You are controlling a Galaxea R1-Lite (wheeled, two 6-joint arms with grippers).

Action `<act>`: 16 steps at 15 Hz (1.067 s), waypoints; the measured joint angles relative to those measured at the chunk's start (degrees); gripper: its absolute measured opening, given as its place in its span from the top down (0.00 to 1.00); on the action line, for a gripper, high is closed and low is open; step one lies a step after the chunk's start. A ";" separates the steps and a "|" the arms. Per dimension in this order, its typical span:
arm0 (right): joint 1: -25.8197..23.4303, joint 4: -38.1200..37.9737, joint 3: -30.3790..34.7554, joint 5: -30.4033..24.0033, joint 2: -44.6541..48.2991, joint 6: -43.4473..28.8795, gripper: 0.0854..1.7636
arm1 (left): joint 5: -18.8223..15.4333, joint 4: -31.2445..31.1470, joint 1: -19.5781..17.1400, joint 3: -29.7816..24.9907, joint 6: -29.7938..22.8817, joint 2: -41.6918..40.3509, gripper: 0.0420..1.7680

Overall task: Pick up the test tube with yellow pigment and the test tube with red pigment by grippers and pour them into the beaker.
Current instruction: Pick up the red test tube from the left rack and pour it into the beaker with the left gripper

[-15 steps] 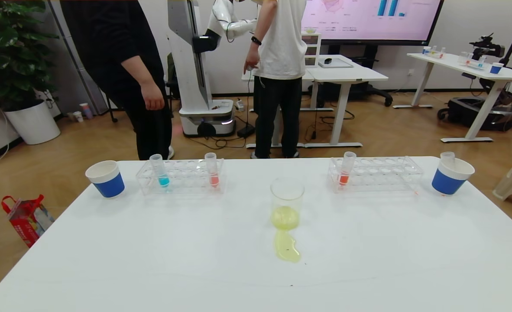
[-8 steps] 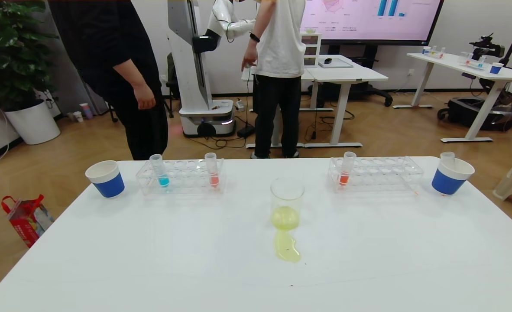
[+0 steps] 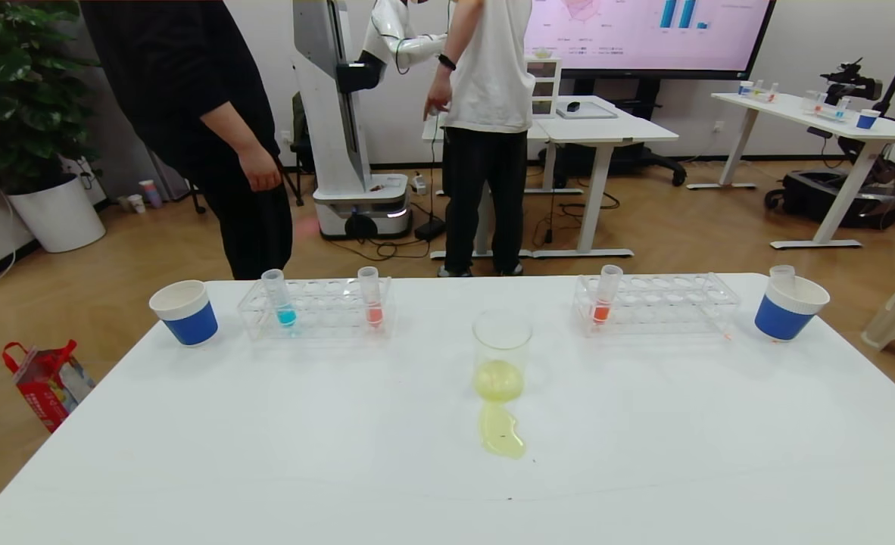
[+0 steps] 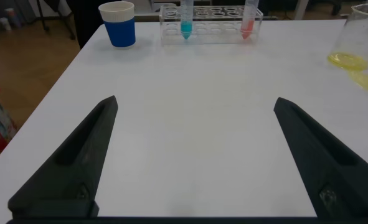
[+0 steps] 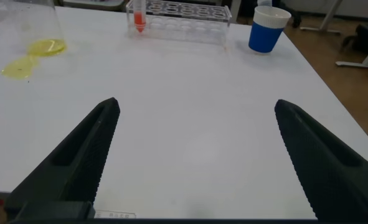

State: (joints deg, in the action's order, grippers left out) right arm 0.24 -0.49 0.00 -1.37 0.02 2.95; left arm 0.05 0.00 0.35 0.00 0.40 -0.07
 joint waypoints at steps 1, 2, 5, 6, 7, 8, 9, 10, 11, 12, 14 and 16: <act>0.00 0.00 -0.02 0.11 0.00 -0.04 0.02 | -0.23 -0.05 0.00 0.00 0.41 0.00 0.01; 0.00 0.02 0.00 0.13 0.00 -0.04 0.02 | -0.26 -0.02 0.00 0.00 0.52 0.00 0.01; 0.00 0.05 0.00 0.16 0.00 -0.11 0.02 | -0.05 -0.11 0.00 0.00 0.65 0.00 0.01; 0.00 0.05 0.00 0.11 0.02 -0.06 0.02 | -0.05 -0.10 0.00 0.00 0.63 0.00 0.01; 0.02 0.05 0.00 0.18 0.02 -0.12 0.02 | -0.10 -0.05 0.00 0.00 0.52 0.00 0.01; 0.02 0.05 0.00 0.16 0.00 -0.11 0.02 | -0.21 -0.05 0.00 0.02 0.59 0.00 0.01; 0.06 0.05 0.00 0.16 0.00 -0.11 0.02 | -0.34 -0.71 0.00 0.71 0.72 0.05 0.01; 0.06 0.05 0.00 0.16 0.00 -0.11 0.02 | -0.46 -0.74 0.00 2.26 1.02 0.38 0.01; 0.06 0.05 0.00 0.16 0.02 -0.11 0.02 | -0.54 -0.79 0.00 3.72 1.41 1.50 0.01; 0.06 0.05 0.00 0.16 0.00 -0.11 0.02 | -0.56 -0.35 0.06 5.71 1.66 3.75 0.01; 0.05 0.05 0.00 0.18 0.02 -0.11 0.02 | -0.56 2.19 0.44 9.64 1.66 10.07 0.01; 0.06 0.07 0.00 0.18 0.02 -0.09 0.02 | -0.56 8.86 0.55 12.56 1.49 19.16 0.01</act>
State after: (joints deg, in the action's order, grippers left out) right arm 0.30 -0.41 0.00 -1.18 0.05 2.86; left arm -0.51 8.86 0.90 12.56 1.89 19.09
